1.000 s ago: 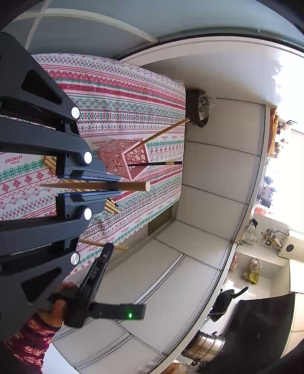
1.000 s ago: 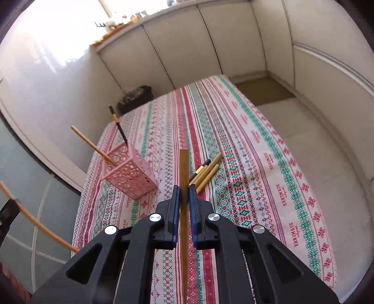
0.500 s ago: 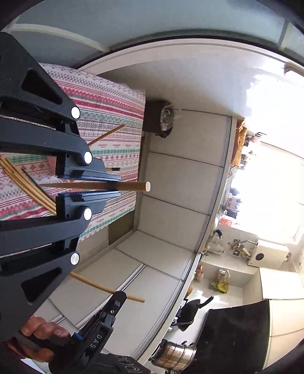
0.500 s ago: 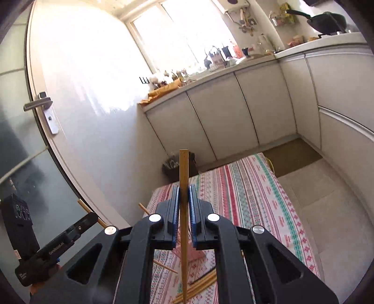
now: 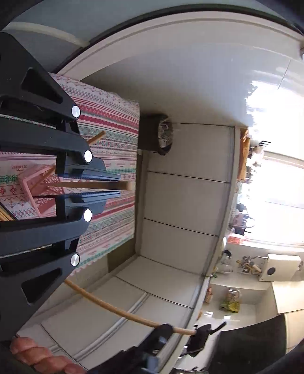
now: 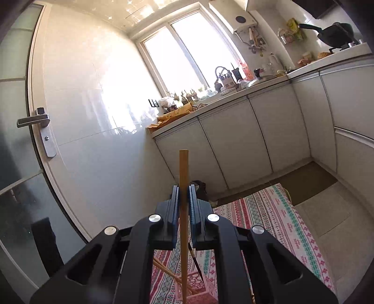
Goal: Organize utensils
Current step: 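Carry both chopsticks to the pink holder, drop them in, open both tools, then return both tools to the pile and close the left tool on chopsticks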
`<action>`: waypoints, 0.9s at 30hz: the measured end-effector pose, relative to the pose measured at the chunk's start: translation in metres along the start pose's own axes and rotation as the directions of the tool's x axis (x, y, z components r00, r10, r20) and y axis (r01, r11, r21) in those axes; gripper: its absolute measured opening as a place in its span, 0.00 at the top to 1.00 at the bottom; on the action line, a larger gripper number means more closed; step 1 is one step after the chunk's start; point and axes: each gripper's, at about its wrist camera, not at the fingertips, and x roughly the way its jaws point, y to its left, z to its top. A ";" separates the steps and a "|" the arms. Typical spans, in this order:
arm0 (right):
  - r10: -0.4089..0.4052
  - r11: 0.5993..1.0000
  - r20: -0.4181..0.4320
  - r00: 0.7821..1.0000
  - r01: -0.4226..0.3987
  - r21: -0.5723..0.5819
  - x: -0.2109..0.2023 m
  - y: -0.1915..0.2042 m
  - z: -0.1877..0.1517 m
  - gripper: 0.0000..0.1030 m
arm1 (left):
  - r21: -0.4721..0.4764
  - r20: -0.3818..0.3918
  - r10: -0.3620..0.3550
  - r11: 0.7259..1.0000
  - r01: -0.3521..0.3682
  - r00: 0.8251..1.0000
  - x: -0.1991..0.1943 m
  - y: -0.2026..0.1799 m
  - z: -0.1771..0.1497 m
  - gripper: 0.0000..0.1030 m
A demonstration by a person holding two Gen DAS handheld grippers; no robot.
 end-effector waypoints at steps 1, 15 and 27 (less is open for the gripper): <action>-0.002 1.000 -0.001 1.000 0.002 -0.006 0.008 0.001 -0.005 0.92 | 0.009 -0.010 0.006 1.000 -0.006 1.000 0.000 0.001 -0.004 0.79; -0.030 0.996 -0.019 0.999 0.029 -0.080 0.084 0.008 -0.068 0.92 | -0.091 0.111 0.119 0.990 -0.110 0.987 -0.055 0.031 0.009 0.66; -0.034 0.997 -0.020 0.999 0.033 -0.070 0.041 0.004 -0.070 0.49 | -0.091 0.118 0.129 0.989 -0.119 0.985 -0.065 0.032 0.009 0.63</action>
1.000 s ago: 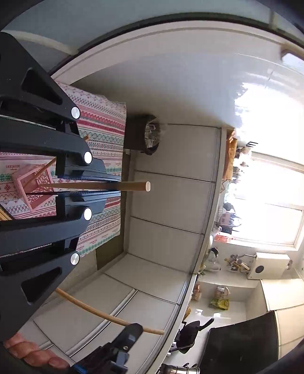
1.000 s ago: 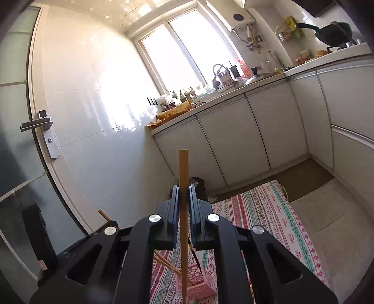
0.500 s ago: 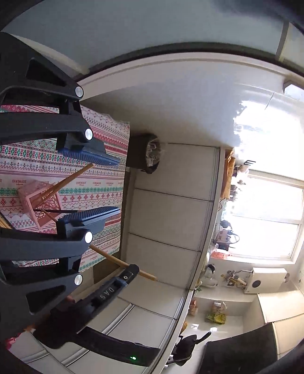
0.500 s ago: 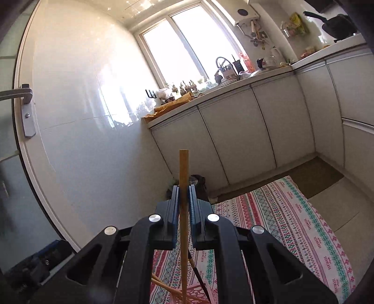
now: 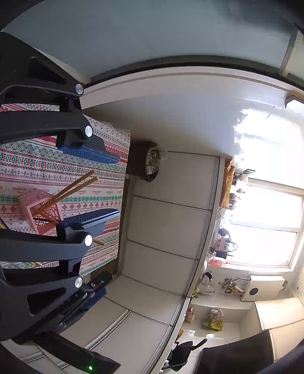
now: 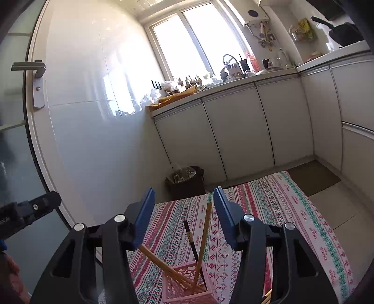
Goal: Organize utensils
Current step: 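Return both tools to the pile and close the left tool on chopsticks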
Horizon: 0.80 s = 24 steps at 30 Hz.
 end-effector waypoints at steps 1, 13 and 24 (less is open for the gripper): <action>-0.002 1.000 0.009 1.000 0.002 0.003 -0.007 -0.002 0.005 0.49 | 0.002 -0.001 -0.002 1.000 0.002 1.000 0.000 -0.002 0.000 0.63; -0.148 0.988 -0.067 0.987 0.150 0.024 -0.080 -0.050 0.029 0.33 | 0.096 -0.003 -0.111 0.989 0.111 0.994 -0.016 -0.045 -0.004 0.35; -0.297 0.889 -0.278 0.914 0.370 0.268 -0.109 -0.166 0.007 0.22 | 0.338 -0.210 -0.263 0.884 0.322 0.942 0.006 -0.145 -0.058 0.07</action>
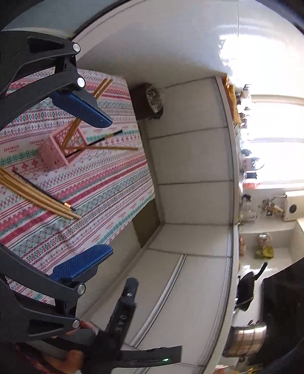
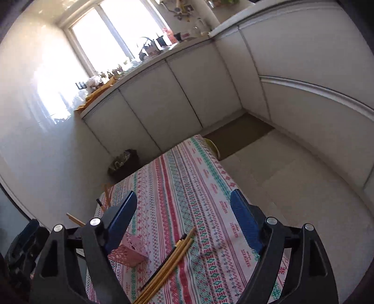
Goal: Organize utensils
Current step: 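Return both tools to the pile and close the left tool on chopsticks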
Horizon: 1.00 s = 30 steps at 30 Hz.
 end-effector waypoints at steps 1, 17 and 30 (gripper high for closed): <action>-0.006 1.000 -0.014 1.000 0.006 0.020 0.002 -0.008 0.002 0.20 | 0.020 -0.034 -0.025 0.999 0.026 0.999 0.010 -0.008 -0.003 0.07; 0.134 0.937 -0.260 0.956 -0.036 0.348 0.035 -0.095 0.014 0.13 | 0.082 -0.649 -0.142 0.964 0.254 0.747 0.193 -0.074 -0.067 0.11; 0.183 0.922 -0.384 0.905 -0.023 0.385 0.052 -0.103 0.005 0.13 | 0.125 -0.777 -0.028 0.972 0.198 0.629 0.287 -0.071 -0.066 0.63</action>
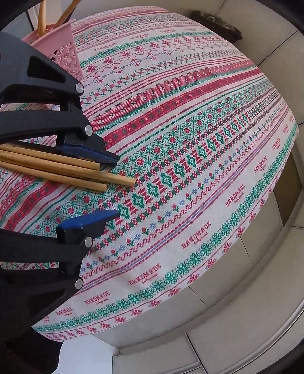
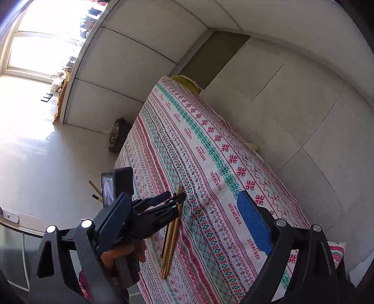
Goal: Organize utensils
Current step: 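Return both tools to the pile and close the left tool on chopsticks, then lift the tan chopstick with the left tool while the right tool moves over the pile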
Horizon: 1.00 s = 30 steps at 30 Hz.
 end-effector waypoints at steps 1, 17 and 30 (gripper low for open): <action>0.000 1.000 -0.008 1.000 0.000 0.004 0.001 -0.002 0.001 0.13 | 0.002 0.002 0.000 1.000 0.000 1.000 0.002 0.001 0.001 0.63; -0.094 0.996 -0.075 0.993 0.094 -0.008 0.015 -0.002 -0.002 0.13 | -0.179 0.093 -0.159 0.968 0.174 0.983 0.002 0.019 -0.048 0.94; -0.295 0.950 -0.241 0.925 0.256 -0.181 0.124 0.037 -0.062 0.47 | -0.211 0.479 -0.201 0.919 0.334 0.855 -0.141 0.035 -0.187 0.94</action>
